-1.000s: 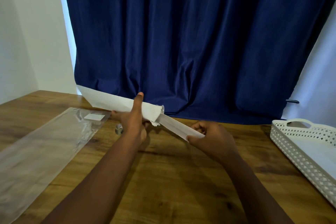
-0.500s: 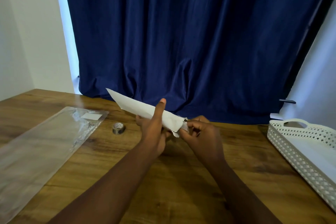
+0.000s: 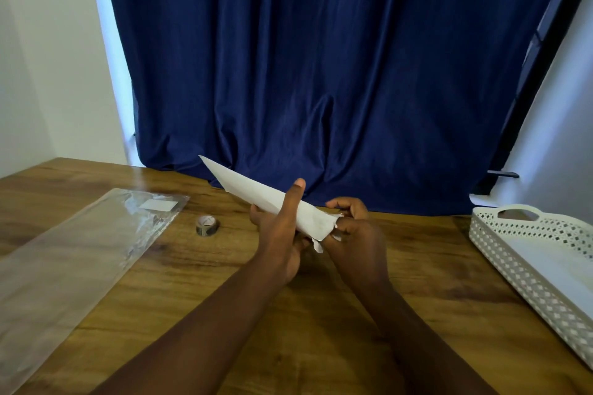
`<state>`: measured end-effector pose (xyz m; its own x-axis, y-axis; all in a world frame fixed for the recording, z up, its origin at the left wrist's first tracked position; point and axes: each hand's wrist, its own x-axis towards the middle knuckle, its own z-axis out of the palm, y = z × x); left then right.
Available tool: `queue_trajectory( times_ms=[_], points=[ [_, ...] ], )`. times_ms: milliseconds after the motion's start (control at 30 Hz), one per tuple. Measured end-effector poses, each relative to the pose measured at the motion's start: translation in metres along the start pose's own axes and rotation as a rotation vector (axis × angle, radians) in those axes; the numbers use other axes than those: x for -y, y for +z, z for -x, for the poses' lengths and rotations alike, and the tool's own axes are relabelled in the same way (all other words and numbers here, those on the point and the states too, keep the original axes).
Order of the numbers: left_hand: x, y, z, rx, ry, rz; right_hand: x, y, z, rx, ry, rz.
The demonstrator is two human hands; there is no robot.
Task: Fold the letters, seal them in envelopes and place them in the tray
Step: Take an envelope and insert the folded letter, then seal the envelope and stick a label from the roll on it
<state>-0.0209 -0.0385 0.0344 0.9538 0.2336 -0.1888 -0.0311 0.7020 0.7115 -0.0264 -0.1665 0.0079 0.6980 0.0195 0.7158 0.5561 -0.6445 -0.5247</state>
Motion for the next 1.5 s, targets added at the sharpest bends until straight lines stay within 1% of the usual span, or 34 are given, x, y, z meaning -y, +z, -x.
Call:
queue_trajectory(
  times_ms=[167,233,300,400,467,500,567,633,700,767,867,933,967,1000,1067,1133,1200,1267,1333,1400,1433,1500],
  points=[
    [-0.002,0.001,0.0,-0.017,-0.012,-0.014,0.0,0.002,0.001,0.017,-0.009,-0.066],
    [-0.008,-0.002,-0.004,-0.032,0.01,0.004,0.004,-0.002,0.0,0.001,-0.029,-0.16],
    [-0.014,-0.006,-0.007,-0.045,0.031,0.037,0.008,-0.006,-0.002,0.008,-0.036,-0.305],
    [-0.018,-0.007,-0.006,-0.059,0.052,0.039,0.013,-0.008,-0.002,0.144,0.023,-0.381],
    [-0.016,-0.005,-0.001,-0.04,0.068,-0.005,0.014,-0.004,-0.001,0.216,0.037,-0.335],
    [-0.013,-0.004,0.001,-0.014,0.075,-0.034,0.014,-0.002,-0.001,0.226,0.029,-0.308],
    [-0.008,-0.004,0.003,0.052,0.077,-0.078,0.013,-0.001,-0.002,0.203,0.007,-0.314],
    [-0.006,-0.005,0.003,0.115,0.074,-0.085,0.01,-0.006,-0.005,0.143,0.034,-0.429],
    [-0.01,-0.006,0.002,0.128,0.077,-0.071,0.006,-0.015,-0.01,0.054,0.094,-0.535],
    [-0.016,-0.009,-0.002,0.083,0.105,-0.066,0.0,-0.023,-0.018,-0.036,0.227,-0.598],
    [-0.029,-0.017,-0.017,-0.058,0.169,-0.077,-0.017,-0.038,-0.031,-0.121,0.488,-0.709],
    [-0.04,-0.027,-0.03,-0.129,0.187,-0.092,-0.034,-0.048,-0.039,-0.12,0.645,-0.634],
    [-0.046,-0.032,-0.037,-0.155,0.221,-0.16,-0.044,-0.052,-0.042,-0.1,0.723,-0.573],
    [-0.051,-0.038,-0.044,-0.161,0.267,-0.25,-0.054,-0.056,-0.043,-0.068,0.797,-0.528],
    [-0.058,-0.048,-0.053,-0.105,0.332,-0.398,-0.071,-0.06,-0.041,0.024,0.891,-0.45],
    [-0.062,-0.057,-0.058,-0.044,0.374,-0.492,-0.081,-0.06,-0.036,0.156,0.895,-0.26],
    [-0.068,-0.065,-0.061,-0.042,0.496,-0.613,-0.083,-0.055,-0.031,0.255,0.874,-0.056],
    [-0.078,-0.071,-0.063,-0.079,0.645,-0.744,-0.082,-0.049,-0.028,0.274,0.848,0.015],
    [-0.092,-0.08,-0.064,-0.154,0.718,-0.867,-0.082,-0.046,-0.026,0.276,0.817,0.044],
    [-0.104,-0.095,-0.065,-0.251,0.689,-0.989,-0.081,-0.044,-0.024,0.287,0.786,0.076],
    [-0.108,-0.104,-0.065,-0.295,0.638,-1.06,-0.08,-0.043,-0.023,0.299,0.777,0.106],
    [-0.114,-0.119,-0.068,-0.343,0.48,-1.208,-0.08,-0.04,-0.022,0.334,0.749,0.196]
  ],
)
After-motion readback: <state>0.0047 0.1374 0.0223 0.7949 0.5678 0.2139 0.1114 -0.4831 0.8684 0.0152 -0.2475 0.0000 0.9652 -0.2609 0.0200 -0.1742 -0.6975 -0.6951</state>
